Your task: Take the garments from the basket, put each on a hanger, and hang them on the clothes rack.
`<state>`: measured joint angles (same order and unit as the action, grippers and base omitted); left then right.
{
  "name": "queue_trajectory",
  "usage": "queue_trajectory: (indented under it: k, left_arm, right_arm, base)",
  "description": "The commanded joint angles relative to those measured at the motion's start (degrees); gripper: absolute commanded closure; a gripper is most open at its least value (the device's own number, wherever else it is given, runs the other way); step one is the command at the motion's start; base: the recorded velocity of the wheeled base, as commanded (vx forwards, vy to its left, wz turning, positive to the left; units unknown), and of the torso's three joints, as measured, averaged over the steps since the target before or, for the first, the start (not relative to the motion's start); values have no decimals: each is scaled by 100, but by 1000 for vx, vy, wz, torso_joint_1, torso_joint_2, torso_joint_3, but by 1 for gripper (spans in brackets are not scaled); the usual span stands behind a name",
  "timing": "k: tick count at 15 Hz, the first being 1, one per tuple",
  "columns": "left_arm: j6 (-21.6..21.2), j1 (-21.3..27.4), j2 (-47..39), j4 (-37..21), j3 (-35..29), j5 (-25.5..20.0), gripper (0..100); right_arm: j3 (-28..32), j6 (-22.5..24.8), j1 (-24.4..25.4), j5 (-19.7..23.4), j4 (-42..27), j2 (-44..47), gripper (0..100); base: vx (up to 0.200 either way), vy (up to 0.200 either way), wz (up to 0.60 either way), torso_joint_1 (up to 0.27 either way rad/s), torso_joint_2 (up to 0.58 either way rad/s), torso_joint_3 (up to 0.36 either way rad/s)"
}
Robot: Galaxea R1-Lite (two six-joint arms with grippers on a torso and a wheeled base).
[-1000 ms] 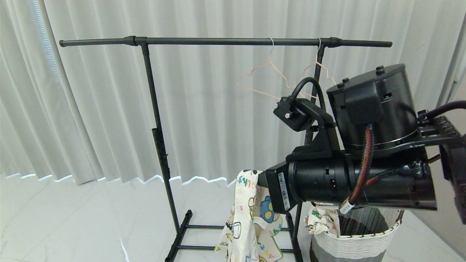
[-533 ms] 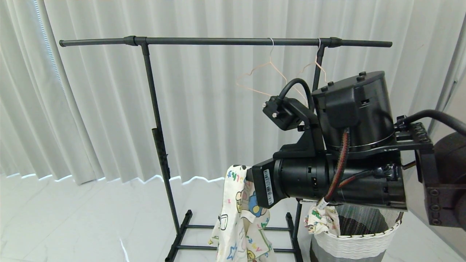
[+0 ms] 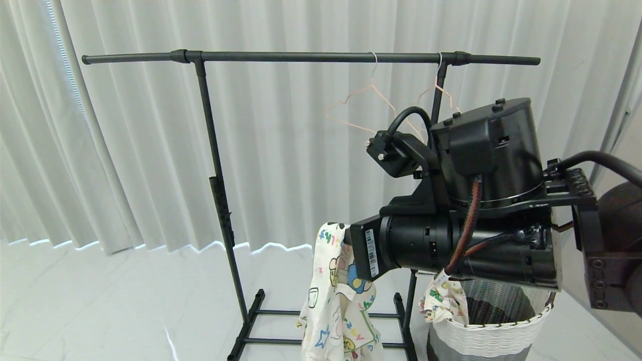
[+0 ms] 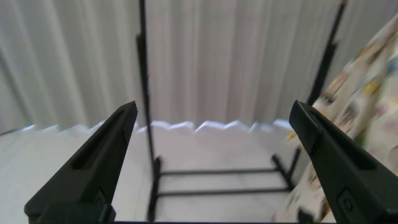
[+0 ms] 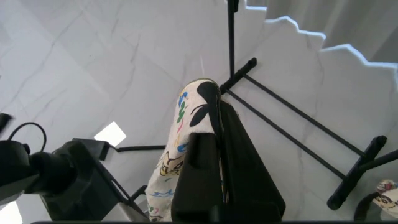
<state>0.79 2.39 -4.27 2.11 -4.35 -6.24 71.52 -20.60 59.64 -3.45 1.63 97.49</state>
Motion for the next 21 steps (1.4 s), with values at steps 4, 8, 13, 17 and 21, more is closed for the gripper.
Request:
queue_trajectory:
  k: [4, 8, 13, 17, 21]
  left_arm:
    - [-712, 1703, -4566, 1187, -2685, -61, 0]
    - [-1090, 3400, -6244, 1195, -2922, -17, 0]
    - [1107, 5544, -7440, 1195, -3072, 1433, 0]
    - [1503, 5342, -7897, 1204, -3045, 2110, 0]
    - [1494, 5008, -8064, 1204, -2949, 2127, 0]
  right_arm:
    - [-24, 197, -136, 2, 346, 33, 100]
    - [2, 399, -330, -15, 593, 16, 100]
    - [-7, 496, -295, -270, 935, -63, 100]
    - [-16, 768, -277, -261, 935, -125, 100]
    - [-24, 1014, -251, -261, 935, -125, 100]
  base:
    - [0, 0, 0, 0, 0, 0]
    - [0, 0, 0, 0, 0, 0]
    - [0, 0, 0, 0, 0, 0]
    - [0, 0, 0, 0, 0, 0]
    - [0, 0, 0, 0, 0, 0]
